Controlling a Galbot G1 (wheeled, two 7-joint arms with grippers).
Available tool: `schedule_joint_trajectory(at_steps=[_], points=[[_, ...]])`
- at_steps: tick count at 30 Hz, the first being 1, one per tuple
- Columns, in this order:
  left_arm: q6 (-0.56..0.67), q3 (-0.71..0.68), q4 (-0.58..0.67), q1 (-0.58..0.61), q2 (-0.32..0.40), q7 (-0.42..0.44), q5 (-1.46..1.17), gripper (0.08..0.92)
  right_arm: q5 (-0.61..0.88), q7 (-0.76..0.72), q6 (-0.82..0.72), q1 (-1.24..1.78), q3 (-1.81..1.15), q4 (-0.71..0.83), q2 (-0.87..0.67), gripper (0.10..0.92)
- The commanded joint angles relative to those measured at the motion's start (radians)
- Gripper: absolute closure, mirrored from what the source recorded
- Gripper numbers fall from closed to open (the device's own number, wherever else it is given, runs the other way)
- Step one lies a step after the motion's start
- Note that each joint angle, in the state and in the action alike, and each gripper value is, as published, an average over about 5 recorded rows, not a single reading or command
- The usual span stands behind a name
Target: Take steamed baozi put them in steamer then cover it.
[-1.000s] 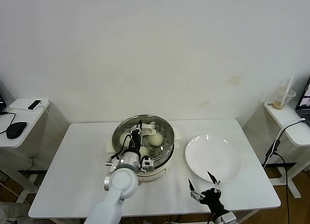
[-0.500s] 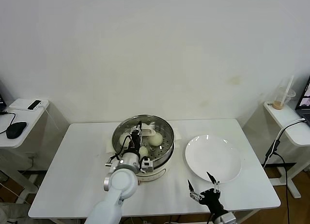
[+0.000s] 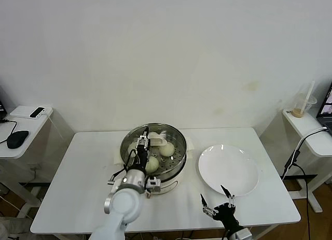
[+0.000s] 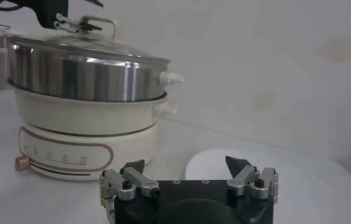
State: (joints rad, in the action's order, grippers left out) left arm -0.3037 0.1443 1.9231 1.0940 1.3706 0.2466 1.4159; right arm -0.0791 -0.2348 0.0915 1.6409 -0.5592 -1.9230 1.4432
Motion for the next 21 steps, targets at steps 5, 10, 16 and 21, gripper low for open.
schedule_joint_trajectory(at_steps=[5, 10, 16, 21], points=[[0.090, 0.102, 0.360, 0.349, -0.041, -0.175, -0.313, 0.207, 0.008, -0.001, 0.006, 0.004, 0.007, 0.002, -0.020, 0.203], [0.238, 0.245, 0.391, 0.514, -0.027, -0.287, -0.658, 0.178, 0.018, -0.003, 0.013, 0.009, 0.013, 0.001, -0.037, 0.203], [0.464, 0.393, 0.355, 0.667, 0.022, -0.399, -1.127, 0.177, 0.031, -0.004, 0.025, 0.011, 0.016, 0.007, -0.051, 0.203], [0.497, 0.421, 0.359, 0.743, 0.056, -0.430, -1.328, 0.177, 0.044, -0.003, 0.031, 0.020, 0.007, 0.003, -0.067, 0.203]])
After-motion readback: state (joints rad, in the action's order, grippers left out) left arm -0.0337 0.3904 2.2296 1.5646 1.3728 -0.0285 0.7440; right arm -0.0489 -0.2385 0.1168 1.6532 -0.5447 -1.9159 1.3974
